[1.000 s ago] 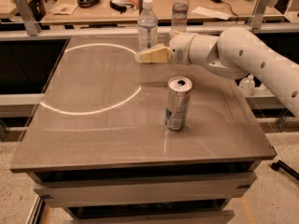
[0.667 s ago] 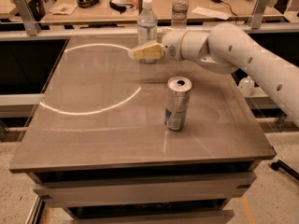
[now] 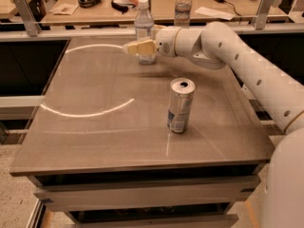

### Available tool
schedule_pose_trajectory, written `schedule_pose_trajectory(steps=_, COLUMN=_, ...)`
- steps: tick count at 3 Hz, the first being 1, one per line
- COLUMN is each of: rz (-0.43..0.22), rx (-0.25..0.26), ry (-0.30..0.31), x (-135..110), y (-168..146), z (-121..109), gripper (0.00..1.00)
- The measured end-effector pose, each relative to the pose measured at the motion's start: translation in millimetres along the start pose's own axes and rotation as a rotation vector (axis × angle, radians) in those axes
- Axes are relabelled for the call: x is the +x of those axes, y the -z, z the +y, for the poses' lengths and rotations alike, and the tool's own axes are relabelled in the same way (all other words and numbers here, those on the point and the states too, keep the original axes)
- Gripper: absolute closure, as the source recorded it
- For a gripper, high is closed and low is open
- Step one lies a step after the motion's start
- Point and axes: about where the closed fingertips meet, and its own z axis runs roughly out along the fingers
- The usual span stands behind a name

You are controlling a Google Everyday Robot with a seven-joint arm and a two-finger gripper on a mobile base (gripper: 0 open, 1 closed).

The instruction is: Move blue plastic bottle near redbull can

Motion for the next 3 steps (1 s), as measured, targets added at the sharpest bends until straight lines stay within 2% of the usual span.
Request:
schedule_pose_trajectory(steps=1, rz=-0.031, rx=-0.067, ry=0.01, x=0.8, y=-8.8, z=-3.4, gripper=0.39)
schedule_pose_trajectory(steps=2, rz=-0.037, rx=-0.112, ry=0.033, x=0.9, y=-3.7, z=-8.9, gripper=0.63)
schedule_pose_trajectory(steps=3, rz=0.01, rx=-0.162, ry=0.056, x=-5.3, y=16.5, z=-8.8, gripper=0.86)
